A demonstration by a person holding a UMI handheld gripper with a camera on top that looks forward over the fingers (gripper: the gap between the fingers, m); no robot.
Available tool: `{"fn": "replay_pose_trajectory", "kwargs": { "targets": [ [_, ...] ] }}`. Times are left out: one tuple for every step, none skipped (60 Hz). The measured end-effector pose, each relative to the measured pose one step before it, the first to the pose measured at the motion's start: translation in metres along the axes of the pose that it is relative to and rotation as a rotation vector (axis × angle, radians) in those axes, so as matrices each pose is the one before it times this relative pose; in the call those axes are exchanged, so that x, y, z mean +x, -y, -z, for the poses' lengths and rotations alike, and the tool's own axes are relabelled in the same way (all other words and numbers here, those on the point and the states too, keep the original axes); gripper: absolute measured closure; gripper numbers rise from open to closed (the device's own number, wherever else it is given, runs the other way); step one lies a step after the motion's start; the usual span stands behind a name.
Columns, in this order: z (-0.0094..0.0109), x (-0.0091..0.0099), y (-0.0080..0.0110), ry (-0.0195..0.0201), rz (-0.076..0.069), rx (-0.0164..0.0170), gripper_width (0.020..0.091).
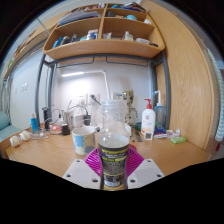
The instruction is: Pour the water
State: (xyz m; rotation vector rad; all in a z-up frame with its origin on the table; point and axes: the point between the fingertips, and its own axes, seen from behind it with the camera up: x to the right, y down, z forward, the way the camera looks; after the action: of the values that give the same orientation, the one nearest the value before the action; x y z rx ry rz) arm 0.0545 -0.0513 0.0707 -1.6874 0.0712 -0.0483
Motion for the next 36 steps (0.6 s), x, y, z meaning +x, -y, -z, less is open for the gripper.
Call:
{"fn": "replay_pose_trajectory", "kwargs": {
  "targets": [
    [0.00002, -0.00021, -0.00012, 0.00065, 0.0043, -0.00042, 0.0844],
    [-0.00006, -0.00007, -0.00005, 0.00172, 0.0077, -0.00126, 0.0843],
    [-0.00001, -0.00035, 0.00001, 0.00366, 0.0033, -0.00214, 0.0844],
    [-0.00028, -0.00042, -0.00016, 0.00398, 0.0019, -0.00191, 0.0843],
    [-0.00033, -0.00062, -0.00034, 0.00539, 0.0041, -0.00302, 0.0844],
    [-0.00136, -0.0002, 0.00012, 0.00889, 0.0083, -0.00619, 0.0844],
    [-0.00102, -0.00015, -0.00028, 0.00562, 0.0118, -0.00521, 0.0844],
    [-0.00055, -0.00044, 0.00111, -0.00325, 0.0174, -0.00554, 0.0843],
    [-0.00112, 0.00146, 0.00078, -0.00002, 0.0205, -0.00304, 0.0842],
    [-0.00166, 0.00228, 0.00151, -0.00161, 0.0268, -0.00342, 0.0842],
    [-0.00193, 0.00308, 0.00208, -0.00409, 0.0331, -0.00361, 0.0842],
    [-0.00222, 0.00434, 0.00237, -0.00796, 0.0382, -0.00342, 0.0842],
    [-0.0025, 0.00522, 0.00251, -0.01168, 0.0421, -0.00245, 0.0843],
    [-0.00282, 0.00485, 0.0025, -0.01224, 0.0453, -0.00325, 0.0843],
    [-0.00332, 0.0047, 0.00253, -0.01036, 0.0483, -0.00334, 0.0842],
    [-0.00414, 0.0042, 0.00306, -0.00602, 0.0471, -0.00084, 0.0842],
    [-0.00455, 0.00115, 0.00179, -0.01526, 0.0448, 0.00247, 0.0841],
    [-0.00464, 0.00376, 0.00201, -0.00962, 0.0484, -0.00226, 0.0841],
    [-0.00491, 0.00323, 0.00066, -0.00583, 0.0512, -0.00796, 0.0842],
    [-0.00526, 0.00273, 0.00045, -0.00416, 0.0536, -0.0088, 0.0842],
    [-0.00516, 0.00255, 0.00127, -0.00371, 0.0553, -0.00621, 0.0841],
    [-0.00519, 0.00275, 0.00143, -0.00518, 0.0571, -0.00478, 0.0842],
    [-0.00497, 0.00313, 0.00183, -0.00761, 0.0596, -0.00371, 0.0841],
    [-0.00481, 0.00385, 0.0024, -0.00978, 0.0615, -0.00089, 0.0843],
    [-0.0058, 0.0069, 0.00039, -0.00233, 0.0624, 0.01201, 0.0843],
    [-0.00501, 0.00083, 0.00351, -0.01733, 0.0632, -0.00151, 0.0842],
    [-0.0051, 0.00274, 0.00176, -0.00899, 0.0669, 0.00088, 0.0842],
    [-0.00464, 0.00222, 0.00242, -0.00978, 0.0671, -0.00157, 0.0842],
    [-0.00438, 0.00294, 0.00269, -0.01073, 0.0645, 0.00235, 0.0842],
    [-0.00431, 0.00321, 0.00339, -0.01044, 0.06, 0.00557, 0.0842],
    [-0.00417, 0.00277, 0.00277, -0.00921, 0.0572, 0.00525, 0.0842],
    [-0.00423, 0.00224, 0.00233, -0.00768, 0.0559, 0.00312, 0.0843],
    [-0.00404, 0.00111, 0.00243, -0.00502, 0.0535, 0.00223, 0.0842],
    [-0.00421, 0.00108, 0.00191, -0.00336, 0.0512, 0.00253, 0.0842],
    [-0.00346, 0.00127, 0.00173, -0.00301, 0.0482, 0.00214, 0.0842],
    [-0.0058, 0.00159, 0.00097, -0.00405, 0.0431, 0.01256, 0.0842]
  ]
}}
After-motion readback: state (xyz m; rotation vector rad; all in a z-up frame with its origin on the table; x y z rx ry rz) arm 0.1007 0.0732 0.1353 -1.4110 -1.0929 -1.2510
